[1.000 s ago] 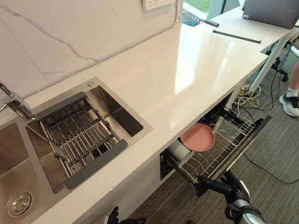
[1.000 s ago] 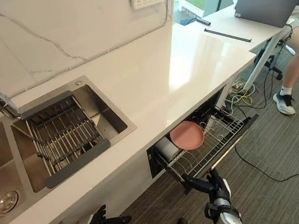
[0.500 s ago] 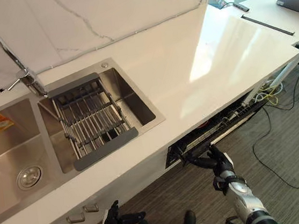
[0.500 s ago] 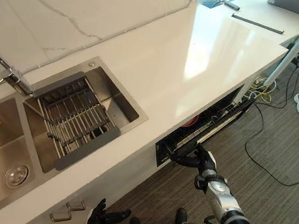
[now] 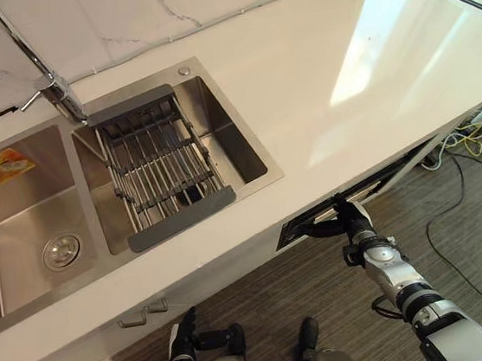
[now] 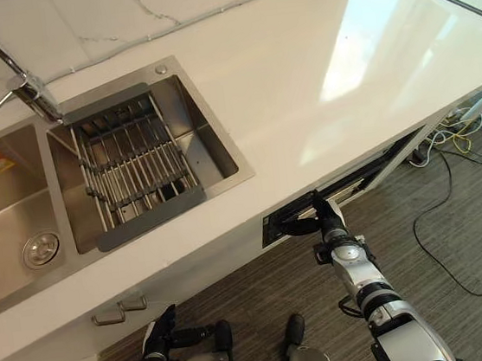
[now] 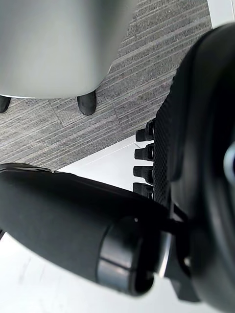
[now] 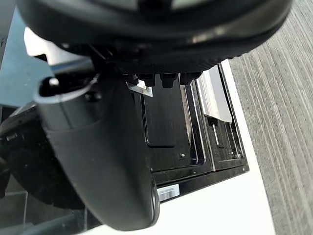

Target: Walk over to the sink, pick up the cup, carry it to the dishwasher, place the cup inside the dishwasher, then close the dishwasher door

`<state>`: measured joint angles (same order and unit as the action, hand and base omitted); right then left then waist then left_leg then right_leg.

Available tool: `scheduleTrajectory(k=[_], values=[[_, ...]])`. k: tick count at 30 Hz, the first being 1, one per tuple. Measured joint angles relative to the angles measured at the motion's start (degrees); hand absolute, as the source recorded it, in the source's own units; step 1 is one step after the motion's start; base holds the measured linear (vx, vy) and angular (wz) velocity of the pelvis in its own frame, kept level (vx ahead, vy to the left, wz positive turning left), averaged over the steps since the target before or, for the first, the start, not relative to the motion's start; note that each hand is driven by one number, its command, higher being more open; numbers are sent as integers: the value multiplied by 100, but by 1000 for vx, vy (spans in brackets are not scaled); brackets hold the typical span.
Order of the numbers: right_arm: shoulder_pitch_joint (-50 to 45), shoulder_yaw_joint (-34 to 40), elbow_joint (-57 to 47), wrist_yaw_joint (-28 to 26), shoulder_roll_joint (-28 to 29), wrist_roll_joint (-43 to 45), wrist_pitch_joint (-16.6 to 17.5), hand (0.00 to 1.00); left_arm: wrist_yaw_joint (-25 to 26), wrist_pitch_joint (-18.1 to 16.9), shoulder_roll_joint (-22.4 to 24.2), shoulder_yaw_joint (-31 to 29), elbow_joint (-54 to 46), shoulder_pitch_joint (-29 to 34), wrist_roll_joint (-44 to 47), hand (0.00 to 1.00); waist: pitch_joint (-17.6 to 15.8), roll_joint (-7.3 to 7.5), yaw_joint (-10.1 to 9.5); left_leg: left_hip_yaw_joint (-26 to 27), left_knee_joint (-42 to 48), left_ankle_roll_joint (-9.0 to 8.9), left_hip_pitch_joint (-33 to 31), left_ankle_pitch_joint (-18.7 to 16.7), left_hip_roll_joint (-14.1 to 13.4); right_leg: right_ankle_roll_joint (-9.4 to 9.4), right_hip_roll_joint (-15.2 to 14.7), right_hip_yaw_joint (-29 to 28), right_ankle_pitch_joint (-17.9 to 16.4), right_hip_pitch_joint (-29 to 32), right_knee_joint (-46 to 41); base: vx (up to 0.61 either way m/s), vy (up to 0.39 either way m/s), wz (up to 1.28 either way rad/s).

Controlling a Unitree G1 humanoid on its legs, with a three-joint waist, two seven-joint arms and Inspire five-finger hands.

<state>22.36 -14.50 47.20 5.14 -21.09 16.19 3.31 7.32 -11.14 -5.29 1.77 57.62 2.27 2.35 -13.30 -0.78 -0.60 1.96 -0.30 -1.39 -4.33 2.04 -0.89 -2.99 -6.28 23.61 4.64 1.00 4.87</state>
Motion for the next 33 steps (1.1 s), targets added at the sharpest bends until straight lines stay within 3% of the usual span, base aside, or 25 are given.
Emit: scheduleTrajectory(k=[6,12,14,18,25,33], values=[[-62,-36,-278,-45,-159,-97,0,100,2,14,6,103,-100,-13,-13,100,-118,-64,17,-6,1,-7,4,16,-47,33,46,-6,23,7,0,-26,-1,-1],[-1140,353,-1621,-251,-395,-245,12,100,2,48,21,92,-120,-21,-14,100,-127,-79,43,-23,-2,-7,35,16,-30,31,27,-17,22,-19,-2,41,15,0],[-1860,492,-2613,-505,-333,-464,276,100,4,86,9,85,-91,-7,-18,100,-127,-72,172,-38,-2,-8,172,-2,-22,30,20,-41,21,-155,-3,36,23,-3],[-2563,739,-3313,-632,59,-704,615,100,2,91,-5,88,-99,-4,-35,100,-106,-30,200,31,23,-26,267,-33,-24,14,12,-152,9,-213,-1,-56,18,-10],[-3468,1136,-3099,-624,540,-1296,625,100,27,92,-52,76,-113,125,-20,100,48,53,295,54,23,-70,298,-66,-94,-26,22,-198,-18,-227,5,-56,4,-4],[-3464,1536,-1439,-396,917,-1639,563,100,28,95,-80,77,-158,250,-22,100,244,77,304,219,-64,-77,504,-70,-127,9,48,-349,5,-314,1,35,7,-10]])
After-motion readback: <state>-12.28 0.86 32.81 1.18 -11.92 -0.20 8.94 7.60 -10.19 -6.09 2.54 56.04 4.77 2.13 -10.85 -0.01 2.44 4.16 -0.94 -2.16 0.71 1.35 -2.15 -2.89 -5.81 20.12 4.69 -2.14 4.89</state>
